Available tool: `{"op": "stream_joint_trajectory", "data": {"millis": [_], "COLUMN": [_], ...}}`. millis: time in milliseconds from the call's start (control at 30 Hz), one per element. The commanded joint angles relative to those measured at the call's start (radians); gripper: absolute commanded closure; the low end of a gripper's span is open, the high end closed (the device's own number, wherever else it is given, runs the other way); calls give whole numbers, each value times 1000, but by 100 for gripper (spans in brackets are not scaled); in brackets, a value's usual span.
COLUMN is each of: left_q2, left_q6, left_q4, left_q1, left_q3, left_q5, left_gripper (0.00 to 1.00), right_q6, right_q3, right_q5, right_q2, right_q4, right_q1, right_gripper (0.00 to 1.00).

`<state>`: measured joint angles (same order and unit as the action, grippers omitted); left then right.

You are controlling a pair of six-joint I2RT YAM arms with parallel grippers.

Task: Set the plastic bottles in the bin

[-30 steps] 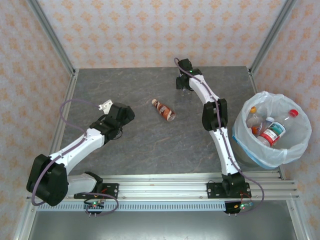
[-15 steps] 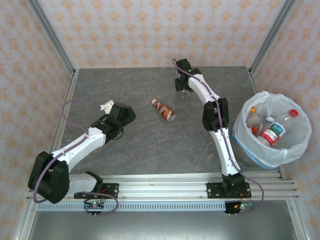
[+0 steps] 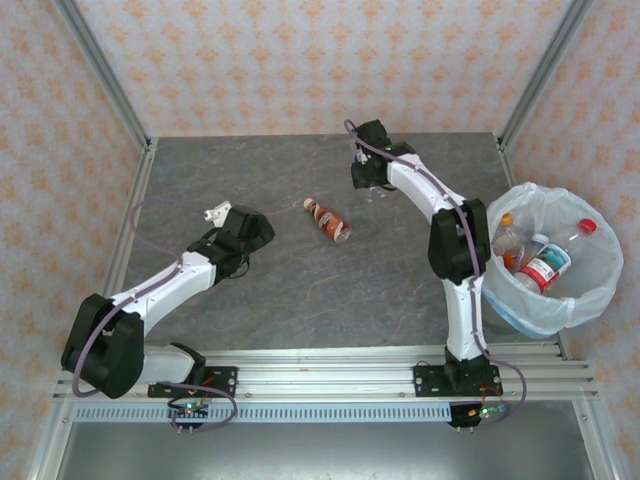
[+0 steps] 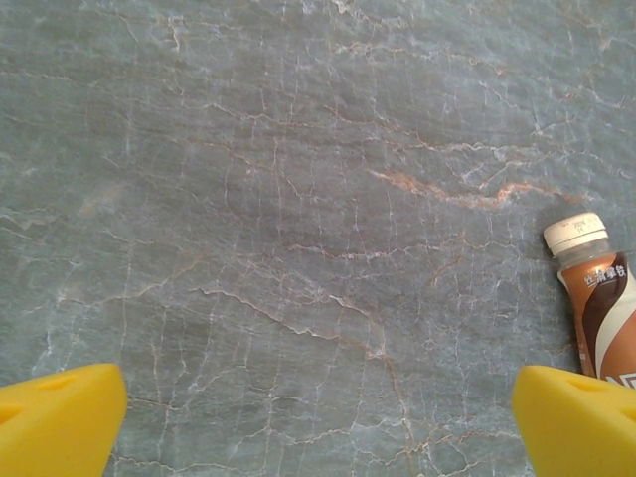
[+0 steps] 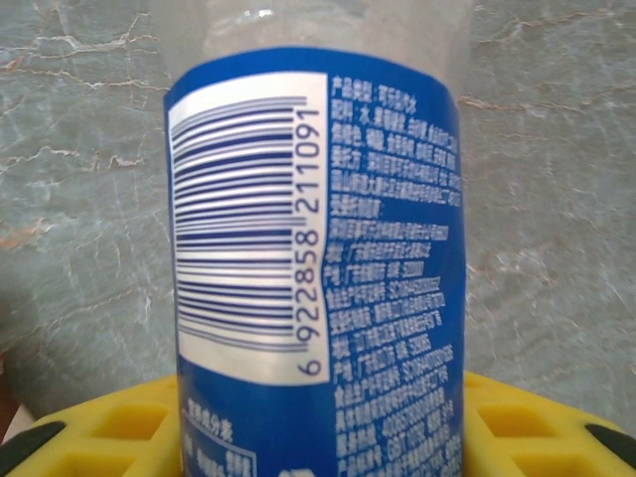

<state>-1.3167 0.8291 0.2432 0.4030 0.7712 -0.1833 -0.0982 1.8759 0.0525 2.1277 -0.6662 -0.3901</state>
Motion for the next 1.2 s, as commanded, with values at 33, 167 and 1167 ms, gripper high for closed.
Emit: {"op": "stream_joint_trajectory", "data": {"millis": [33,167,1167], "left_q2": [-15,-17,-84], "left_q6": [-17,-28,-67], "left_q4": [-47,-85,-349], "left_q1": [-9,-9,14], "left_q3": [38,36,61], "left_q5": [38,81,400], "left_gripper": [0,0,0], "right_q6": [29,48,94], "right_q3": [-155,-299,-836], "right_q5": [-19,-13,90], "right_q2": [-152,-268,-939], "right_q4": [138,221,572], "right_q1": [-16,-25,-49], "right_gripper": [52,52,55]}}
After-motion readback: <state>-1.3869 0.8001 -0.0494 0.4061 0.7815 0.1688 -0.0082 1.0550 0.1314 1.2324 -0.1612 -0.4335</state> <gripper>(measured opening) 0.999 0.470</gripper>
